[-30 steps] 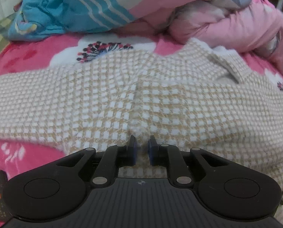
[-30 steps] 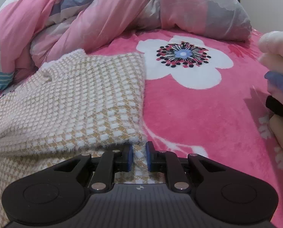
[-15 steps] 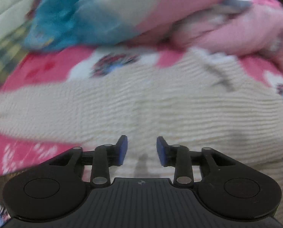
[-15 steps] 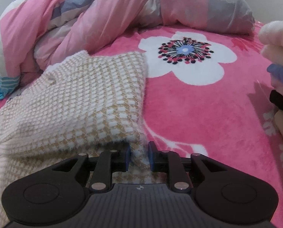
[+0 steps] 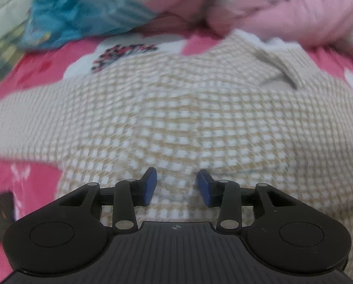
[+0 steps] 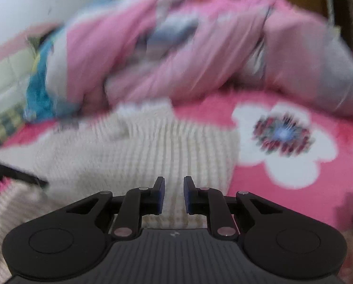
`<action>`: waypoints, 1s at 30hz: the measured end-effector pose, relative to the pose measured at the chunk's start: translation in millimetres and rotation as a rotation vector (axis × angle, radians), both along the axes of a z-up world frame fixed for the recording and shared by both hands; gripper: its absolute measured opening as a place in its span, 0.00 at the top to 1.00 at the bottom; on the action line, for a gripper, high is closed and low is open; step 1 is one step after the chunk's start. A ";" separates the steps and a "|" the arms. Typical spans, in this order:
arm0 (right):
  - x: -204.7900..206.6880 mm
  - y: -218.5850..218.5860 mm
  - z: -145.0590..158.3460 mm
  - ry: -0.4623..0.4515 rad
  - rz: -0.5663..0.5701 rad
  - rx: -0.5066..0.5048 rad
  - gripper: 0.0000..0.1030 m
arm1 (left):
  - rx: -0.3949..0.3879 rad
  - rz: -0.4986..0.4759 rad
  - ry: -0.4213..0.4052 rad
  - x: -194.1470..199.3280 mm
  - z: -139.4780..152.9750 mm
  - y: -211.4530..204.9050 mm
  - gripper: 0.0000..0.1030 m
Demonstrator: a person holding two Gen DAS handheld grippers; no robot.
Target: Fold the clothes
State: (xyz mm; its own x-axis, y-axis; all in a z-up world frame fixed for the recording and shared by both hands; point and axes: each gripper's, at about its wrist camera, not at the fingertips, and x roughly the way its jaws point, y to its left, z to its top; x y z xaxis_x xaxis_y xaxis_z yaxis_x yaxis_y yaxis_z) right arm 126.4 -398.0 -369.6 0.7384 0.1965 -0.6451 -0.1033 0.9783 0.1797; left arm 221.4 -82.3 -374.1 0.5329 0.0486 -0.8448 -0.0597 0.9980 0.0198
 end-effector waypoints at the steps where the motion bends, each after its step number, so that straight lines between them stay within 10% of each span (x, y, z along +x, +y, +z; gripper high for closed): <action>1: 6.8 0.5 -19.0 0.069 0.020 -0.022 0.91 | -0.013 0.005 -0.011 -1.7 -1.0 2.6 0.61; 10: 64.6 1.7 21.5 -0.007 -0.005 0.028 0.90 | -0.008 0.013 -0.129 -9.5 20.7 12.8 0.60; 17: 118.6 11.3 -24.7 0.103 -0.037 -0.010 0.91 | -0.142 0.179 -0.104 2.3 -4.7 59.0 0.54; 24: 99.0 56.0 40.5 0.016 0.082 0.070 0.90 | -0.230 0.216 -0.130 -6.3 2.7 84.1 0.54; 30: 112.4 136.0 36.8 -0.012 0.255 0.158 0.90 | -0.295 0.209 -0.120 -3.4 -7.2 101.2 0.53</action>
